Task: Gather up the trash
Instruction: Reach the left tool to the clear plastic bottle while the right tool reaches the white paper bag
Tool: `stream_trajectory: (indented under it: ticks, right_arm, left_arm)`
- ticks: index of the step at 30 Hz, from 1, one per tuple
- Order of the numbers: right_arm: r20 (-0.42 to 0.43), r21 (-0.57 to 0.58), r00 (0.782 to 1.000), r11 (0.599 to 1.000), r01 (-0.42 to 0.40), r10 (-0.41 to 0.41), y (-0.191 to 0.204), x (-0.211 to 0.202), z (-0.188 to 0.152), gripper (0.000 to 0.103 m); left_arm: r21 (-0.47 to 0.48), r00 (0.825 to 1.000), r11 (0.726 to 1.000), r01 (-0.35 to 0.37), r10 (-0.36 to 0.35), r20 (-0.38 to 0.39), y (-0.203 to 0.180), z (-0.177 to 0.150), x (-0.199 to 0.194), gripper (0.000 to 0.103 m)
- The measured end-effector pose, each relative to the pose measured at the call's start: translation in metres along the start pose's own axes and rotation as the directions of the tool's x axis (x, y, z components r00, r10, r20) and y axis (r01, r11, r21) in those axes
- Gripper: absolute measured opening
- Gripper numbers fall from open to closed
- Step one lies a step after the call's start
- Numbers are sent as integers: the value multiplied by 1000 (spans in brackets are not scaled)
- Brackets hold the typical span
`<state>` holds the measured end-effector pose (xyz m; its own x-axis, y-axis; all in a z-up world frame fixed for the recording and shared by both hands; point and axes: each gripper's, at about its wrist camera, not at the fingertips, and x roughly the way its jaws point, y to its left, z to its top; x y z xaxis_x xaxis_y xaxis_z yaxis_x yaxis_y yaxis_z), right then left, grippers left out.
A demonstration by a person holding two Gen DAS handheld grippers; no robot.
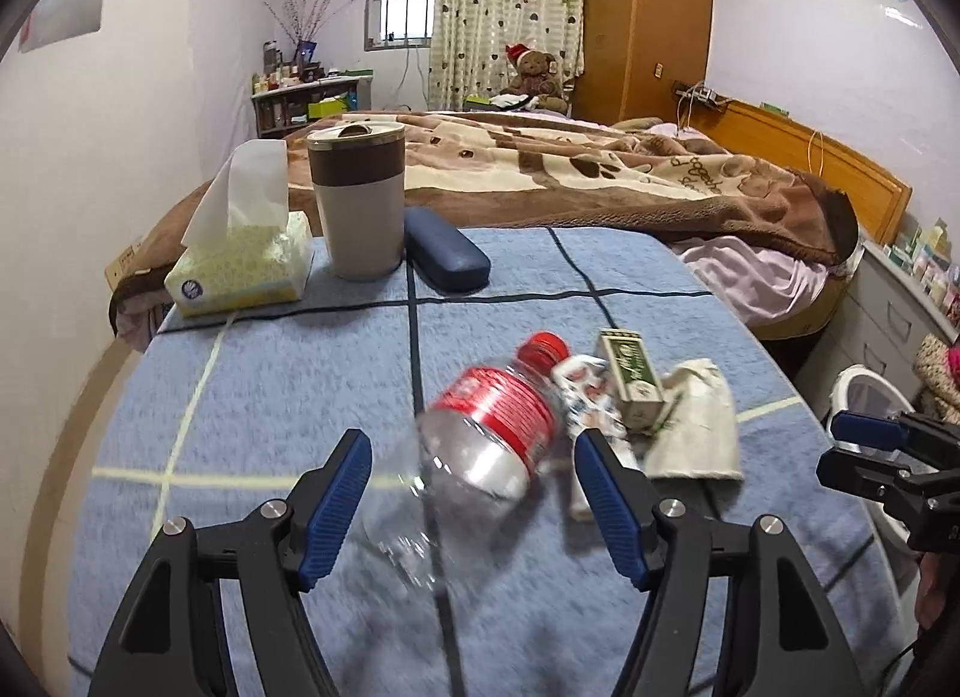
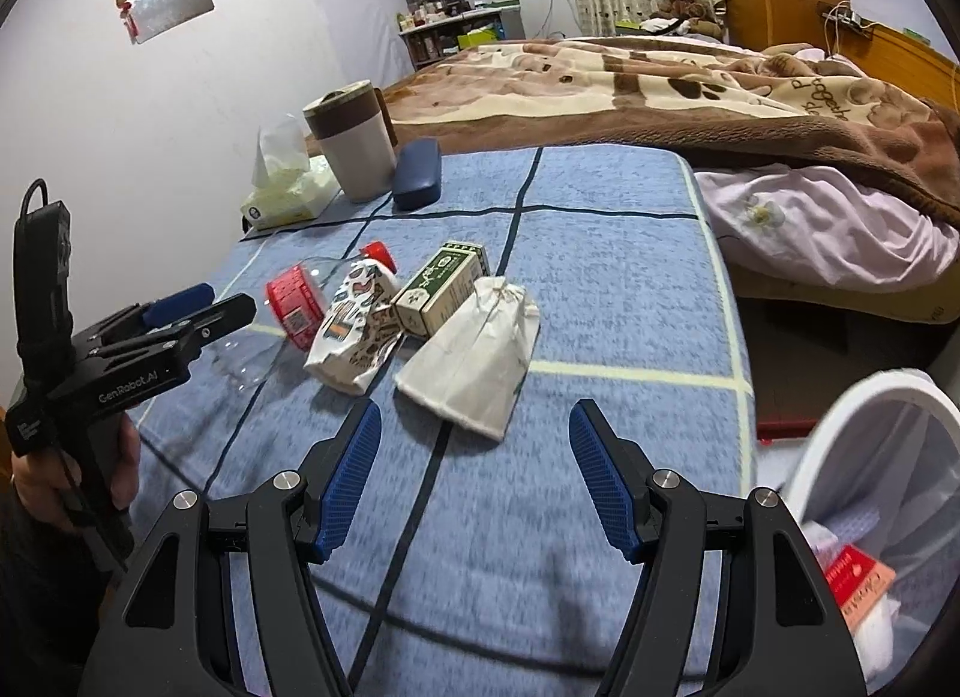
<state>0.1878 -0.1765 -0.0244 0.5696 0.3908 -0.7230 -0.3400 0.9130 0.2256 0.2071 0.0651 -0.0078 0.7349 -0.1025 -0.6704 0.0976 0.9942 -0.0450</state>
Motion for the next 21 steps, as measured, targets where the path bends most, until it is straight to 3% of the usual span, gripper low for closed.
stream_trajectory:
  ticks: [5,21]
  right_arm:
    - [-20,54,1000,998,-22,23,-4,28,10,67]
    - [-76,115,997,993,-10,19,-9,71,18,67]
  left_arm:
    - [23,998,998,53,-52,-41,9,5,23,70]
    - [67,990,994,89,-81,-114,7,-7,55,77]
